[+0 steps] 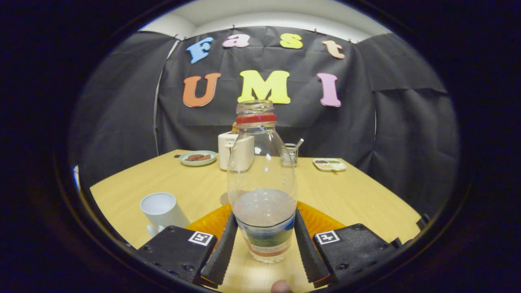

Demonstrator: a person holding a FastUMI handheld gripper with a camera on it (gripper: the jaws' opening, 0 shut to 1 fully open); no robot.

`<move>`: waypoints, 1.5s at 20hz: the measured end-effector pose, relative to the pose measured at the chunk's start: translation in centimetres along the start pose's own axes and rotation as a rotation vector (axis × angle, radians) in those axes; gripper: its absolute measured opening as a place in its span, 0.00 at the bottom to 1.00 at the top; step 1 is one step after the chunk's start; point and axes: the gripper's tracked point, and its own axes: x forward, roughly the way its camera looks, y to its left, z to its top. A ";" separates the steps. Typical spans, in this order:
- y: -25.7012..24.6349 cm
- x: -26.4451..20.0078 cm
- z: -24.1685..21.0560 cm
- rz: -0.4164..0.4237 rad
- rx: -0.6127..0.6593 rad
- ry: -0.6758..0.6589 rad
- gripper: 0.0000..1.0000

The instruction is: Take the bottle from table, then pour the juice into the cup, finally place the bottle on the coaster

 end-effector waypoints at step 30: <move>1.5 3.2 0.2 -0.206 -1.366 -0.017 0.75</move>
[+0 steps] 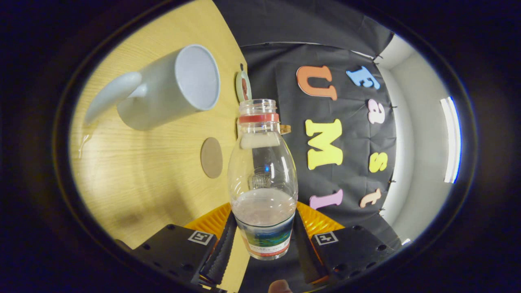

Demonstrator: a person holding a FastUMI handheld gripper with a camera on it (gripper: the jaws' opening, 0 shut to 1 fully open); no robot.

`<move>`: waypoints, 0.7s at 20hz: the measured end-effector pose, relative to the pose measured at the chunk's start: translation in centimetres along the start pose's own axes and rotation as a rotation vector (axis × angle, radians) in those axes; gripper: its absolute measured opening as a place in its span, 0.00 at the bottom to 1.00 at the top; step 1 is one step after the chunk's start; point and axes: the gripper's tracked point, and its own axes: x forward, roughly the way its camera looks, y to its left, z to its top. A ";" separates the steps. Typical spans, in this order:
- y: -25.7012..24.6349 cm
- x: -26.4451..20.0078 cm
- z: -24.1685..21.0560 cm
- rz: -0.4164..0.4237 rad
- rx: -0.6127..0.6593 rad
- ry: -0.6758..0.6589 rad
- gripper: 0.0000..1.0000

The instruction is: Take the bottle from table, then pour the juice into the cup, finally place the bottle on the coaster

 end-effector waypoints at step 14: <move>-1.8 -0.3 0.8 -0.037 -0.181 -0.020 0.75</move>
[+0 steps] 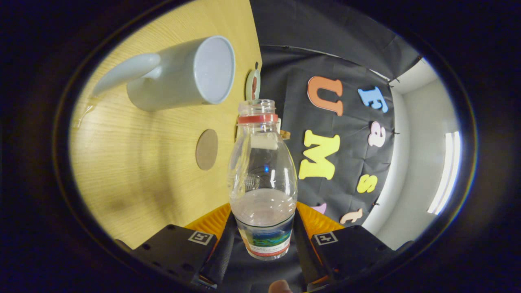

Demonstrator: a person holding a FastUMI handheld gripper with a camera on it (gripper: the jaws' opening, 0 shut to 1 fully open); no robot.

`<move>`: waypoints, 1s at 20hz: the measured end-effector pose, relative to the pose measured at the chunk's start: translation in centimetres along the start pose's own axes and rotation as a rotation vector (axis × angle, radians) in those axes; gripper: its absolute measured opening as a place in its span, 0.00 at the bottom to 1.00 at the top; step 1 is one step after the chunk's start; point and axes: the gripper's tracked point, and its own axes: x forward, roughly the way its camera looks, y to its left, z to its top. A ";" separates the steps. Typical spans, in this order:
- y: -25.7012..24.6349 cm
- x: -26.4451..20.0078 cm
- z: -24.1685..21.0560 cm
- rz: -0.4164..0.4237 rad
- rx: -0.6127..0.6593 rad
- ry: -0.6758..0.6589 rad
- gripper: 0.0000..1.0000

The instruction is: Take the bottle from table, then pour the juice into the cup, finally place the bottle on the coaster

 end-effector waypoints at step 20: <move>-2.1 -0.6 0.9 -0.028 -0.096 -0.024 0.75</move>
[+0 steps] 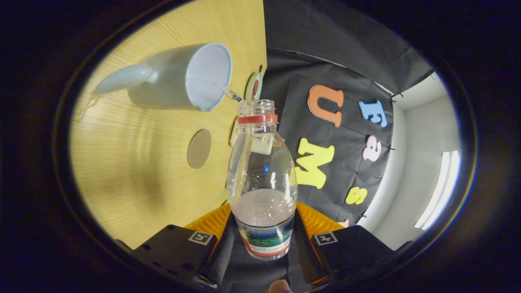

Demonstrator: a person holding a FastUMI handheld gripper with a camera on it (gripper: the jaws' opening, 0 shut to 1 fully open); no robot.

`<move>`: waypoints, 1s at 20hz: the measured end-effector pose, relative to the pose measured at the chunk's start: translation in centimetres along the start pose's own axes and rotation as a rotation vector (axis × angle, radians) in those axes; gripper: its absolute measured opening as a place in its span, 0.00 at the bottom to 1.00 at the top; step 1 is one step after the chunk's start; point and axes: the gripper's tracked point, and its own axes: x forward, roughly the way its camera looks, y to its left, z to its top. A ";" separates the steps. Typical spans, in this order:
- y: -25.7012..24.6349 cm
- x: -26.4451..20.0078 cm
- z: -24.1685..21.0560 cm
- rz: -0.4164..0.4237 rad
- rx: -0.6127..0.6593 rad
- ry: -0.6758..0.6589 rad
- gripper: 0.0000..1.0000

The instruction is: Take the bottle from table, then pour the juice into the cup, finally place the bottle on the coaster

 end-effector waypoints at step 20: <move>-2.4 -0.1 -0.5 -0.021 -0.116 0.007 0.75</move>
